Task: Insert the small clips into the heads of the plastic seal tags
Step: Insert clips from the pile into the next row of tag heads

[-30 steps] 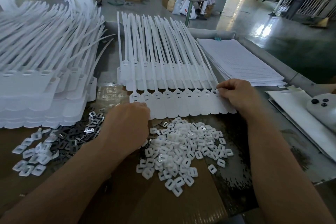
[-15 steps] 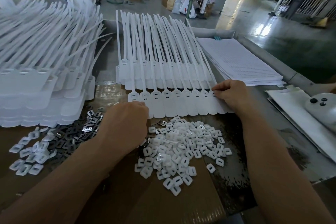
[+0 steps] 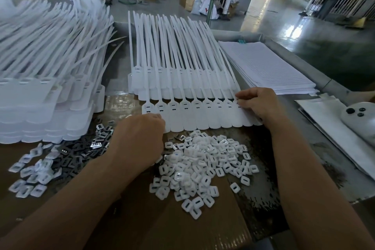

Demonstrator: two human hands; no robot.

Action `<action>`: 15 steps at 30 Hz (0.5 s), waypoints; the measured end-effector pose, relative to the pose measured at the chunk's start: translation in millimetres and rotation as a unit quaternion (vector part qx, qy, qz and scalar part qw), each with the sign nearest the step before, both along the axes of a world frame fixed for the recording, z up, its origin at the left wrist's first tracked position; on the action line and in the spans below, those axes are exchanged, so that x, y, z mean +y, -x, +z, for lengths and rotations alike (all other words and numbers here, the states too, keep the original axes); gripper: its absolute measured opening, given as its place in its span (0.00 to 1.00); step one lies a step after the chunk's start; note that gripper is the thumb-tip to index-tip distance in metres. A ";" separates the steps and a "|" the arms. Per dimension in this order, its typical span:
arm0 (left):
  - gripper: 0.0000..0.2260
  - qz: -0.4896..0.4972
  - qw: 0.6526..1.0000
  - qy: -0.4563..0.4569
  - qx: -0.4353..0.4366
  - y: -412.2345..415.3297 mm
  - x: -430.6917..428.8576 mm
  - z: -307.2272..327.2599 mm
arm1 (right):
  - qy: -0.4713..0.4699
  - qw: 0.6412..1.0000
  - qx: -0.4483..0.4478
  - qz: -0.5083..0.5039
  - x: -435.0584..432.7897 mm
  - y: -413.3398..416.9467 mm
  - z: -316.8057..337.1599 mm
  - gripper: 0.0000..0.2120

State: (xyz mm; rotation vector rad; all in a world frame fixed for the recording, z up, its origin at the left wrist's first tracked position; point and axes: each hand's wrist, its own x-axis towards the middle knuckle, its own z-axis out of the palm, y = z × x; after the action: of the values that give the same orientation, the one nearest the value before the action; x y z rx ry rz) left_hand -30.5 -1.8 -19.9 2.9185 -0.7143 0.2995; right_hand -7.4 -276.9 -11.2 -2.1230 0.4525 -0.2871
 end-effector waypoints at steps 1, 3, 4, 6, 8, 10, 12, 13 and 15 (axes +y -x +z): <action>0.13 0.001 1.000 0.000 0.003 0.0 -0.5 0.3 | -0.009 1.000 -0.001 -0.002 -1.3 0.5 0.3 0.11; 0.12 0.000 1.000 -0.001 0.004 -0.3 -0.4 0.7 | -0.012 1.000 -0.007 -0.012 -2.2 -0.1 -0.3 0.10; 0.12 -0.001 1.000 0.000 0.003 0.0 -0.7 0.3 | -0.002 1.000 -0.009 -0.017 -2.0 -0.7 -1.1 0.09; 0.12 -0.001 1.000 -0.001 -0.002 0.4 -0.9 -0.2 | 0.024 1.000 -0.009 -0.017 0.2 -2.9 -1.7 0.08; 0.12 0.000 1.000 -0.003 -0.003 0.8 -1.0 -0.8 | 0.041 0.999 -0.006 -0.013 3.1 -4.3 -1.3 0.09; 0.13 0.002 1.000 -0.003 -0.004 0.5 -1.3 -1.3 | 0.066 0.998 0.005 -0.014 4.1 -5.5 -1.1 0.09; 0.13 0.005 1.000 -0.002 -0.003 0.3 -2.0 -1.5 | 0.106 0.994 0.018 -0.015 4.6 -6.9 -1.8 0.09; 0.14 0.007 1.000 -0.004 -0.001 0.5 -2.2 -1.4 | 0.123 0.992 0.024 -0.016 5.3 -7.6 -2.1 0.09; 0.14 0.007 1.000 -0.008 0.001 1.0 -2.0 -1.2 | 0.147 0.988 0.035 -0.020 7.3 -8.8 -2.3 0.10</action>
State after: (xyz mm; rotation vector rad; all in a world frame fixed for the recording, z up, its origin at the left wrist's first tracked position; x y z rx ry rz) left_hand -31.4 -3.7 -21.1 2.9388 -0.6996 0.2928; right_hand 1.4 -269.6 -13.5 -2.4205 0.5201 -0.3206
